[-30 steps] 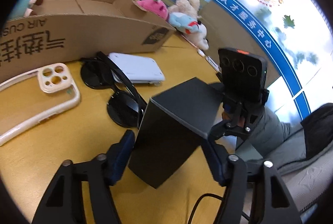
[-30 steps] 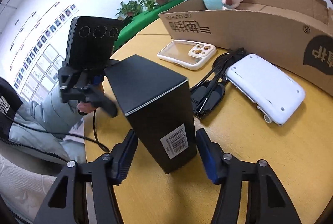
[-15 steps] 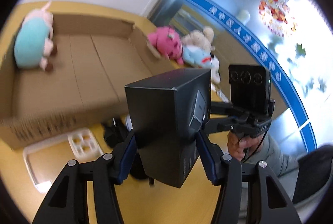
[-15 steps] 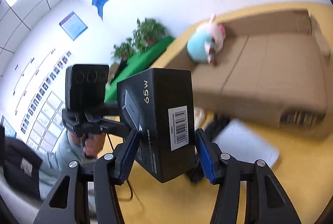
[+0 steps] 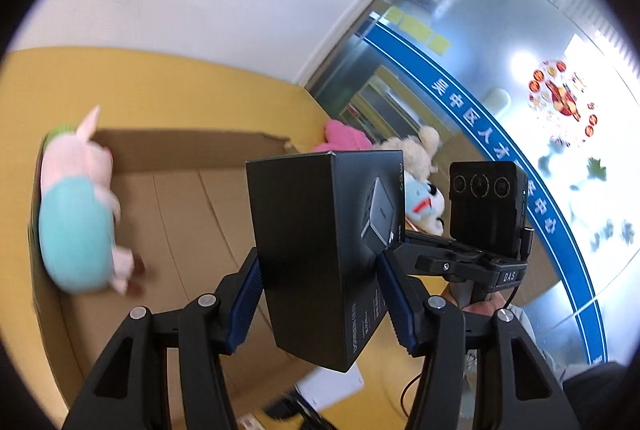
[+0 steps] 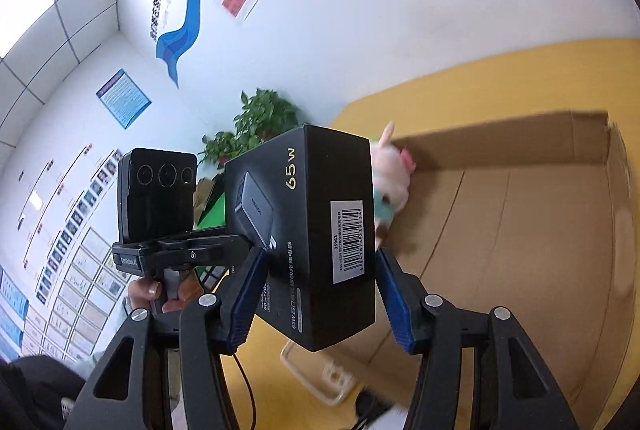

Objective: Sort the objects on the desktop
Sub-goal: 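Lower the held charger box into the cardboard box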

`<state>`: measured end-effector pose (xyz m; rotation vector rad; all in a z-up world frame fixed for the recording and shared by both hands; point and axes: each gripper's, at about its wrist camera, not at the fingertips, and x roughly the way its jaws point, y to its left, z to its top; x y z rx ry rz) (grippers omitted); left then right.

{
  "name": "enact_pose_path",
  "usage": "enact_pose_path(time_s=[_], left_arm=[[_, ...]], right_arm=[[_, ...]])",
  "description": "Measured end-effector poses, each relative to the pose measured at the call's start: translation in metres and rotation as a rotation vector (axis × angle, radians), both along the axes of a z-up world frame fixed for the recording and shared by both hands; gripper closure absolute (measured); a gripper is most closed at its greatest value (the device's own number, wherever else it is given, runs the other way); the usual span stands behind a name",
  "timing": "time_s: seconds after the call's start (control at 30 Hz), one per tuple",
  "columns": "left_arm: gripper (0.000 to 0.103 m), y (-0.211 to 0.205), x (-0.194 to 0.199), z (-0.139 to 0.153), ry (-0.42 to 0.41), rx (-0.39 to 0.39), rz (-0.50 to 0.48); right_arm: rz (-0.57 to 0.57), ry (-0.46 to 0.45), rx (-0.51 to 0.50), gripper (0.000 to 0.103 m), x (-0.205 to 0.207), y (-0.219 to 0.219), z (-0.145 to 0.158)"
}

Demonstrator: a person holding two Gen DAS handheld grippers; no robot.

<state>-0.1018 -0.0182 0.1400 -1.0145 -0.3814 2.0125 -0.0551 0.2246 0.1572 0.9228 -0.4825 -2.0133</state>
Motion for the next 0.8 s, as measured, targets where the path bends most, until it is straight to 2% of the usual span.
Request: enact_pose_path(time_s=[0.13,0.3,0.4,0.67,0.8], left_arm=[[0.047,0.002,-0.049,-0.007,-0.030,0.009,0.012],[0.047,0.006,-0.106,-0.030,-0.116,0.018,0.032],[0.047,0.010,-0.134,-0.052,-0.177,0.012,0.040],[0.047,0.022,-0.187,-0.130,-0.377,-0.002,0.076],[0.046,0.034,-0.195,-0.135,-0.404,-0.047,0.099]], right_arm=[[-0.023,-0.028,-0.009,0.048,-0.048,-0.002,0.003],[-0.056,-0.093,-0.021,0.048,-0.112,-0.002,-0.013],[-0.075,-0.145,-0.031,0.048,-0.143,-0.002,-0.035],[-0.132,-0.351,-0.073,0.047,-0.204,0.003,-0.125],[-0.164,-0.438,-0.113,0.047,-0.217,0.006,-0.159]])
